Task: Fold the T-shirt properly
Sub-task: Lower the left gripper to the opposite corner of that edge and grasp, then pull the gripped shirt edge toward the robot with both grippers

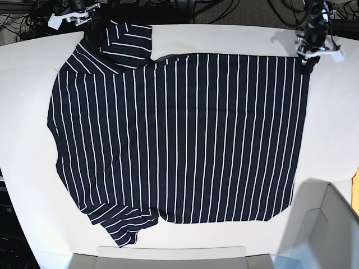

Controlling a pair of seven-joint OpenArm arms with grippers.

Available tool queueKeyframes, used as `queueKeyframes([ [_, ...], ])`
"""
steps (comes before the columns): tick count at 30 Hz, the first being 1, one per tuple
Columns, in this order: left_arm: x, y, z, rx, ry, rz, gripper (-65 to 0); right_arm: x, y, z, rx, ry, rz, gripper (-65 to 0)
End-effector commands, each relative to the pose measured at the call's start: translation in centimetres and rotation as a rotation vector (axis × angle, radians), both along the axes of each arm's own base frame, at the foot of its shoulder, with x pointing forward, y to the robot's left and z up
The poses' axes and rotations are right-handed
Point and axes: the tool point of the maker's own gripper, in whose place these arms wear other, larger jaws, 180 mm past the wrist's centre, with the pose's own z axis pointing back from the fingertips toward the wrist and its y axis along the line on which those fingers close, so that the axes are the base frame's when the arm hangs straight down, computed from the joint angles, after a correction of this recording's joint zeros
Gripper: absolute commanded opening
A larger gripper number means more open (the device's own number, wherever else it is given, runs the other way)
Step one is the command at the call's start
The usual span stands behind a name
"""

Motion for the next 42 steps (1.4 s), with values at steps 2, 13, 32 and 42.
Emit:
queueKeyframes([
  [2, -1.1, 0.0, -0.7, 0.019, 0.066, -0.027, -46.6, -0.5, -0.3, -0.7, -0.023, 0.047, 0.007, -35.8],
  [13, -1.1, 0.1, -0.8, 0.03, 0.072, -0.033, -65.0, 0.2, -0.6, -0.5, -0.033, 0.031, 0.018, -53.8],
  [32, -2.5, 1.2, 1.5, 0.093, 0.051, -0.024, -65.0, -1.4, 0.2, 2.3, -0.025, 0.023, 0.069, -65.0],
  [42, -3.5, 3.0, 5.6, 0.192, -0.01, -0.063, -65.0, -2.1, -2.2, 3.3, -0.085, 0.015, 0.006, -65.0],
])
